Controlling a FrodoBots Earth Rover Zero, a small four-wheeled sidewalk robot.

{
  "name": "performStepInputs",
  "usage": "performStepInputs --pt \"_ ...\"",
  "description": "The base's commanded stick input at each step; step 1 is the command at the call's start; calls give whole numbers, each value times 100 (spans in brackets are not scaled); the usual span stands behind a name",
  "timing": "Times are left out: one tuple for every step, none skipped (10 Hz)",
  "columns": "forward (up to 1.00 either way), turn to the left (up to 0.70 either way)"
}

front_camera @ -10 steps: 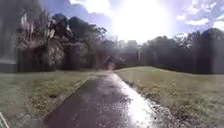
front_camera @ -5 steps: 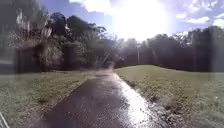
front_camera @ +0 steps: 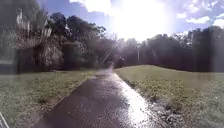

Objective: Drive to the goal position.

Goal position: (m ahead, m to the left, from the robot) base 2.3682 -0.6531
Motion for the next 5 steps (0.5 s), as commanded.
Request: performStepInputs --pt "70 0" --pt "70 0" --pt "70 0" --pt "70 0" --pt "70 0"
